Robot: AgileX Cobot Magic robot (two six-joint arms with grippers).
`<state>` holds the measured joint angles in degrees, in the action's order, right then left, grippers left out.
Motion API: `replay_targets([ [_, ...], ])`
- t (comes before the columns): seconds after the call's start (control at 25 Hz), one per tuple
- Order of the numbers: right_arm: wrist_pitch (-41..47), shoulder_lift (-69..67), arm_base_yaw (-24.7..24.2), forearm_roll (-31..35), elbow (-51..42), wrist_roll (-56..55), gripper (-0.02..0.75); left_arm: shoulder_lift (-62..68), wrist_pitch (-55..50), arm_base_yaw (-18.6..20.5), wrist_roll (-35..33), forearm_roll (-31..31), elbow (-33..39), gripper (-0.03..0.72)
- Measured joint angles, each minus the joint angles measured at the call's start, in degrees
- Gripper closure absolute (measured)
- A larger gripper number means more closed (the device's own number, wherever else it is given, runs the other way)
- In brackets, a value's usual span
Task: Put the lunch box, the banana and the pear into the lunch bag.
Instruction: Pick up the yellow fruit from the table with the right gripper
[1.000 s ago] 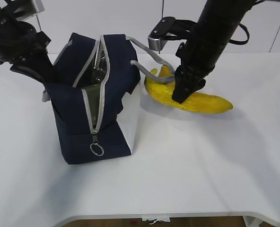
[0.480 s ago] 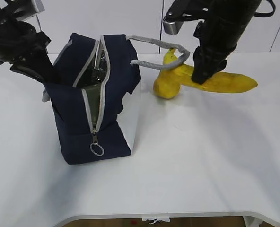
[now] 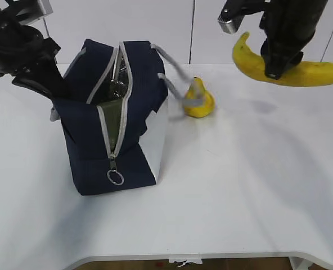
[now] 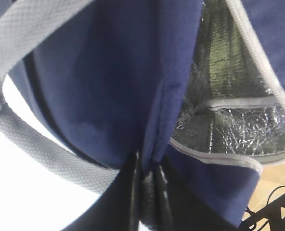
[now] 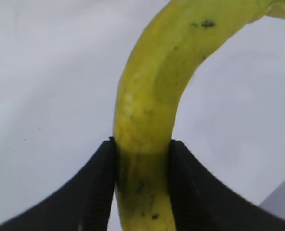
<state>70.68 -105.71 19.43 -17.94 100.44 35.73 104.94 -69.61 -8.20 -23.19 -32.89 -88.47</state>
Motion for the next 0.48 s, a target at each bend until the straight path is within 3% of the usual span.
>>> replay_targets([
  [0.12,0.0,0.6,-0.1,-2.8,0.0,-4.2,0.463,0.0,0.0,0.0,0.0,0.1,0.0,0.673],
  [0.48,0.2,1.0,-0.1,-3.0,0.1,-17.9,0.463,0.0,0.0,0.0,0.0,0.1,0.0,0.673],
])
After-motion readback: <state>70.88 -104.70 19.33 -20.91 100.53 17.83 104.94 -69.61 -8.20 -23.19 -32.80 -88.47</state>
